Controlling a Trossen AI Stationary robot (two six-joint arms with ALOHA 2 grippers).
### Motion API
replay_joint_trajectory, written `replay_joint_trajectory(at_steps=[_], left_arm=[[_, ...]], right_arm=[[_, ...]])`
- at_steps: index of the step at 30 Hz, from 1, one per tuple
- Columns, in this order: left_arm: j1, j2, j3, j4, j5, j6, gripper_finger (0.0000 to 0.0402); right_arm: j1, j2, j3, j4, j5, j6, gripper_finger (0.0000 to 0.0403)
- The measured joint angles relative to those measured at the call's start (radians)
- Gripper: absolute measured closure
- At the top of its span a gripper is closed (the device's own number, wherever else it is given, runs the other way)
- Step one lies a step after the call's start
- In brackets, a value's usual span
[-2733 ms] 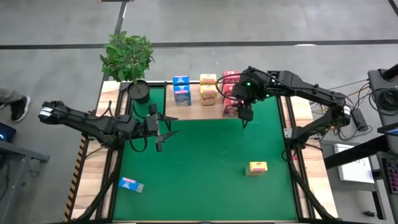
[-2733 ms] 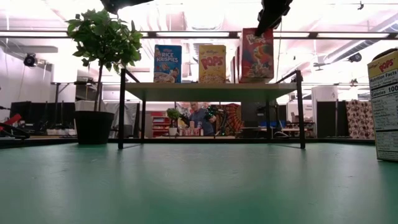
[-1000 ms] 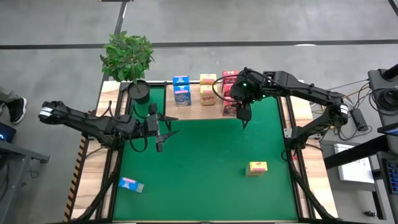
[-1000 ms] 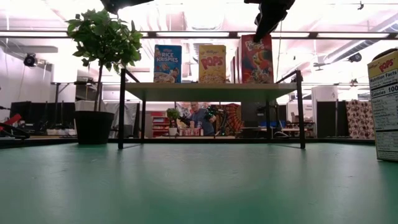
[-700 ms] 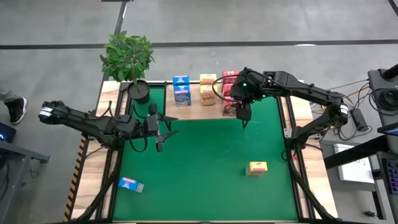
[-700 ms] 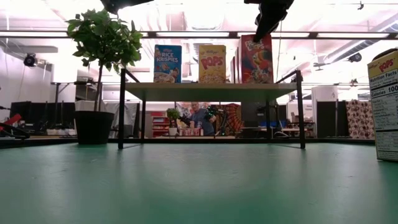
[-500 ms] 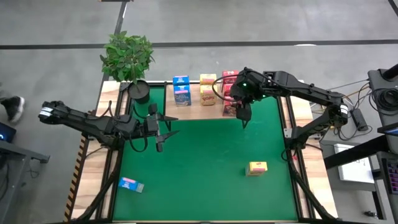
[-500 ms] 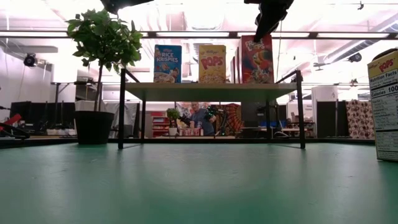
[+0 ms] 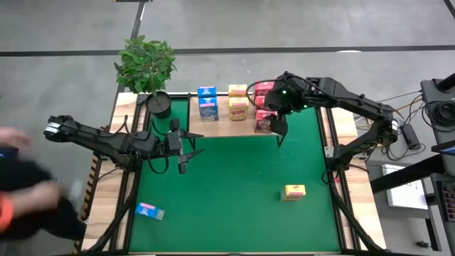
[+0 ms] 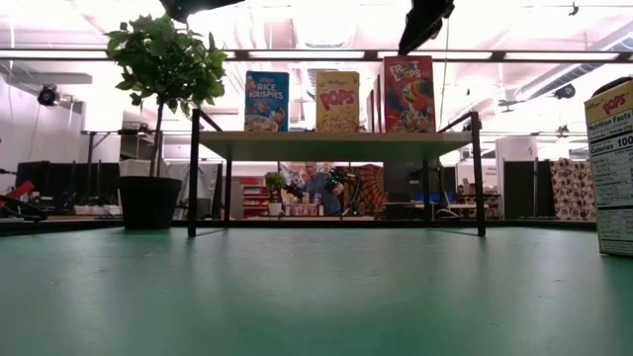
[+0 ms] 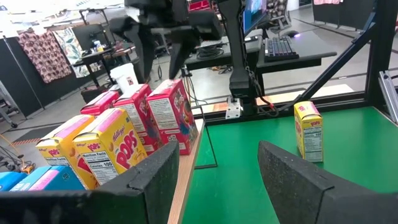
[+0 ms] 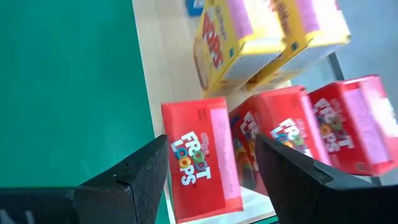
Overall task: Stack cereal on shelf
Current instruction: Put the yellow cereal box on the shelf aligned with the other yellow cereal boxes
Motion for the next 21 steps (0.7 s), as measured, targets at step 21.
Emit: replay_joint_trajectory(at_steps=[21], left_arm=[[0.0, 0.0, 0.0, -0.005, 0.0, -0.042, 0.02]], right_arm=[[0.331, 0.003, -0.02, 0.019, -0.005, 0.186, 0.0276]])
